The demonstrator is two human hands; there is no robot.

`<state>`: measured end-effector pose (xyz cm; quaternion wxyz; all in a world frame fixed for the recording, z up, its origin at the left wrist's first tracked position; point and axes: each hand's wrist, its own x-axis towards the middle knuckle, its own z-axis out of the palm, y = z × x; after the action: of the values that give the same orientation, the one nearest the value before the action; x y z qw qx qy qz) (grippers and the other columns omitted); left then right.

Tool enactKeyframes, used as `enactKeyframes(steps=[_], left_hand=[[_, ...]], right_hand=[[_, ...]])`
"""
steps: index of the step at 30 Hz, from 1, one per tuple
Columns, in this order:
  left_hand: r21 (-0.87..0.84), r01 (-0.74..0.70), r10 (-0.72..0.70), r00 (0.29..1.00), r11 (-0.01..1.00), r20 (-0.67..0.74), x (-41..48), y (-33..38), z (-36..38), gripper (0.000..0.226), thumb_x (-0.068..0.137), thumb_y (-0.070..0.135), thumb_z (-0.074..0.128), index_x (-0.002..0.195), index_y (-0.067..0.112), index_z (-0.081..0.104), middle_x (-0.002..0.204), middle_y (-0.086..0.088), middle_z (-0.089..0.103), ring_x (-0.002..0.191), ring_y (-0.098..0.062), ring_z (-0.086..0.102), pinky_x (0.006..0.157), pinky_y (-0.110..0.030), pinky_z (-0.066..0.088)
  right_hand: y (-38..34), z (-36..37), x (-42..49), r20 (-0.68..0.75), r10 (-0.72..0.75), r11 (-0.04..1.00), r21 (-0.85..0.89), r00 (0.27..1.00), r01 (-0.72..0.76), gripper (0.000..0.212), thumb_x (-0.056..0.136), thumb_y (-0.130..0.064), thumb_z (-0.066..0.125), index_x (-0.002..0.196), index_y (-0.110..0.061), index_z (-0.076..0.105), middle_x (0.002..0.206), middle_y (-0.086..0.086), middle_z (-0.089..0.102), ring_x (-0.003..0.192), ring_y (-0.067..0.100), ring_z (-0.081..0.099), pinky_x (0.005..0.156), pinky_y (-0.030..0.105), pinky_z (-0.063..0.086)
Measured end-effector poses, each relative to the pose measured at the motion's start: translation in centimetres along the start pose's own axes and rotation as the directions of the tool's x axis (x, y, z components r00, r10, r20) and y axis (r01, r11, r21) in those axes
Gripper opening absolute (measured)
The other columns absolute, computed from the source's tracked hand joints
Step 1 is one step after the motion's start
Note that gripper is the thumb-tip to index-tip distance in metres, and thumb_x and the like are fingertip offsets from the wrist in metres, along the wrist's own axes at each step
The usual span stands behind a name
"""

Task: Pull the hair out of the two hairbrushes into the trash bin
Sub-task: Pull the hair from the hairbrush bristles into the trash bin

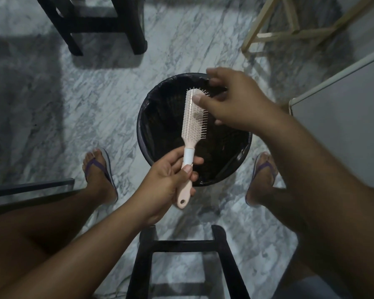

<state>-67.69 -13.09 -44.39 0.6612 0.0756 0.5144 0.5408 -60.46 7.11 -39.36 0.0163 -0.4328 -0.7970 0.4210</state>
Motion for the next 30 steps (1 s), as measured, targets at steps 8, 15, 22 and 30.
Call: enactKeyframes(steps=[8, 15, 22, 30], left_hand=[[0.201, -0.027, 0.026, 1.000, 0.979, 0.008, -0.3, -0.6, 0.0, 0.043, 0.101, 0.000, 0.048, 0.137, 0.023, 0.053, 0.114, -0.001, 0.070, 0.078, -0.013, 0.057, 0.068, -0.034, 0.054], [0.020, 0.113, -0.112, 0.993, 0.993, -0.041, -0.4, -1.1, 0.3, 0.036, 0.101, -0.001, 0.047, 0.131, 0.016, 0.057, 0.113, -0.005, 0.070, 0.073, -0.012, 0.057, 0.061, -0.033, 0.053], [0.004, 0.057, -0.057, 0.997, 0.998, -0.059, -0.1, -0.7, -0.1, 0.036, 0.100, -0.002, 0.048, 0.131, 0.014, 0.057, 0.116, -0.006, 0.068, 0.074, -0.013, 0.056, 0.064, -0.037, 0.052], [0.010, 0.009, -0.008, 0.997, 1.000, -0.075, 0.0, -0.1, -0.2, 0.033, 0.100, 0.002, 0.049, 0.129, 0.012, 0.061, 0.127, -0.003, 0.070, 0.075, -0.012, 0.057, 0.063, -0.033, 0.053]], right_hand=[[0.1, -0.1, 0.4, -0.066, -0.136, 0.972, -0.200, 0.988, 0.121, 0.021, 0.085, -0.031, 0.078, 0.100, -0.017, 0.081, 0.094, 0.004, 0.079, 0.087, 0.010, 0.072, 0.086, 0.026, 0.056], [-0.8, -2.0, 0.6, -0.164, -0.098, 0.995, -0.007, 0.982, 0.098, 0.007, 0.088, -0.019, 0.075, 0.086, -0.013, 0.079, 0.071, 0.005, 0.076, 0.062, 0.015, 0.074, 0.068, 0.022, 0.062], [0.2, -1.3, 1.2, -0.251, -0.073, 0.997, -0.003, 0.965, 0.074, 0.024, 0.098, -0.033, 0.059, 0.094, -0.011, 0.065, 0.059, -0.002, 0.060, 0.048, 0.005, 0.057, 0.055, 0.022, 0.045], [1.1, 1.8, 0.7, 0.127, 0.086, 0.988, 0.116, 0.988, -0.101, 0.047, 0.080, -0.038, 0.082, 0.099, 0.004, 0.071, 0.083, 0.017, 0.074, 0.069, 0.028, 0.076, 0.065, 0.045, 0.064]])
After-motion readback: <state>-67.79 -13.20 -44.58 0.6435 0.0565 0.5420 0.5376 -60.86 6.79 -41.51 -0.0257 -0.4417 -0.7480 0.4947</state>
